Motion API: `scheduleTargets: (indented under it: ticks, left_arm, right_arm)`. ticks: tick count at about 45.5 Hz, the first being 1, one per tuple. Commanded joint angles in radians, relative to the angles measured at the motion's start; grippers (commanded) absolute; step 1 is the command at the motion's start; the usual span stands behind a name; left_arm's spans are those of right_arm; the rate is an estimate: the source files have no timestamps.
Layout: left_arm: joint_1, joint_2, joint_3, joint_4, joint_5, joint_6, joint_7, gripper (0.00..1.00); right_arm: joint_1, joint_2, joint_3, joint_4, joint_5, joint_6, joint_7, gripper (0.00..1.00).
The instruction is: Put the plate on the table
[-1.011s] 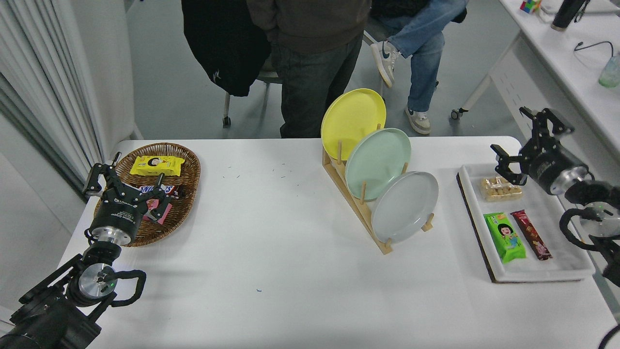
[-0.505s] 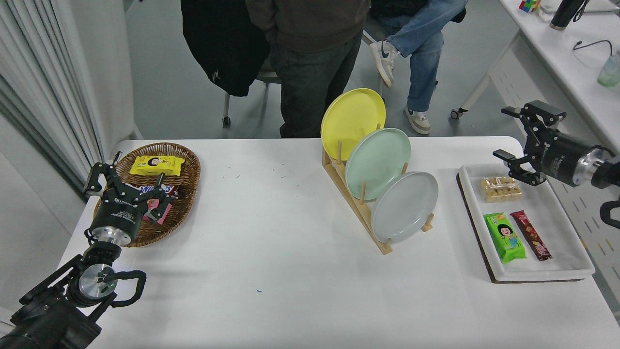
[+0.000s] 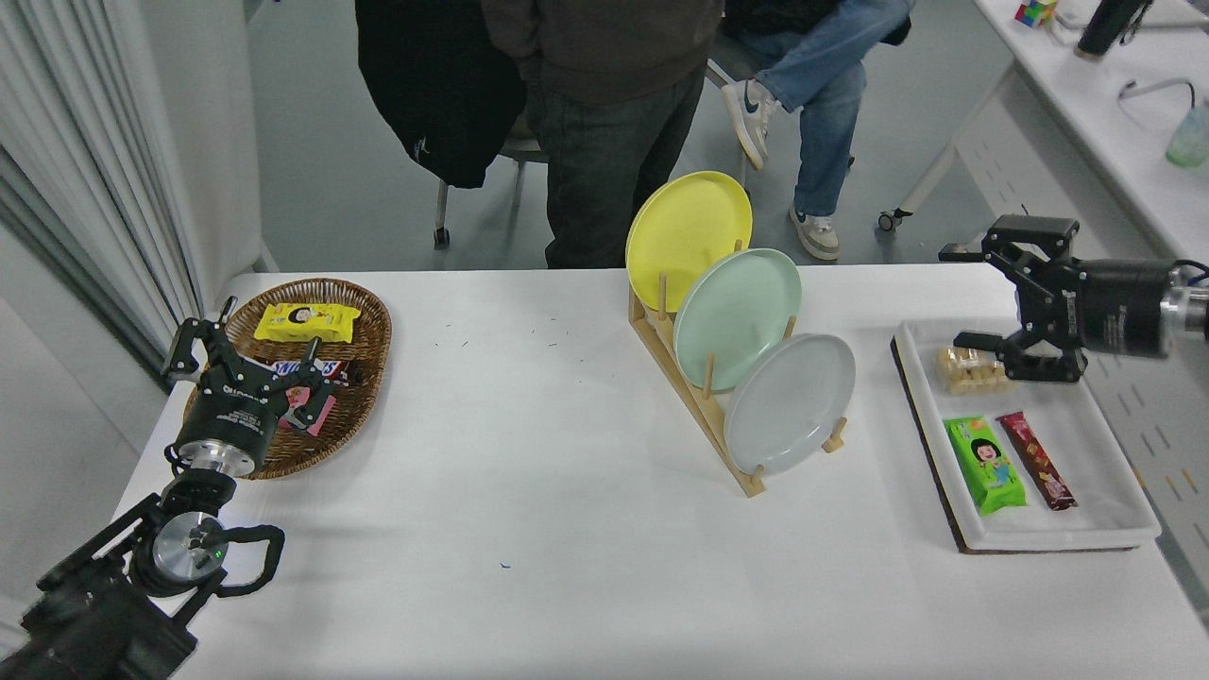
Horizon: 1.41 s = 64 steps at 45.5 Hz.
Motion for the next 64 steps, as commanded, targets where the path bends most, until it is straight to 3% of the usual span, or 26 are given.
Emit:
scheduleTargets:
  ticks: [1, 8, 15, 26, 38, 46, 64]
  left_arm:
    - [0.000, 0.000, 0.000, 0.000, 0.000, 0.000, 0.000, 0.98]
    - [0.000, 0.000, 0.000, 0.000, 0.000, 0.000, 0.000, 0.98]
    - [0.000, 0.000, 0.000, 0.000, 0.000, 0.000, 0.000, 0.98]
    - [0.000, 0.000, 0.000, 0.000, 0.000, 0.000, 0.000, 0.98]
    - [0.000, 0.000, 0.000, 0.000, 0.000, 0.000, 0.000, 0.98]
    - [0.000, 0.000, 0.000, 0.000, 0.000, 0.000, 0.000, 0.98]
    - [0.000, 0.000, 0.000, 0.000, 0.000, 0.000, 0.000, 0.98]
  right_arm:
    - [0.128, -0.032, -0.154, 0.142, 0.002, 0.019, -0.001, 0.99]
    - [0.150, -0.032, -0.166, 0.216, 0.058, -0.070, -0.004, 0.99]
    - [0.151, -0.023, -0.186, 0.283, 0.092, -0.332, -0.009, 0.99]
    - [0.147, 0.027, -0.200, 0.386, 0.290, -0.476, -0.009, 0.99]
    - [0.104, 0.144, -0.217, 0.392, 0.380, -0.565, -0.027, 0.99]
    - [0.101, 0.222, -0.220, 0.440, 0.454, -0.720, -0.038, 0.99]
    - [0.122, 0.268, -0.218, 0.438, 0.548, -0.733, -0.038, 0.99]
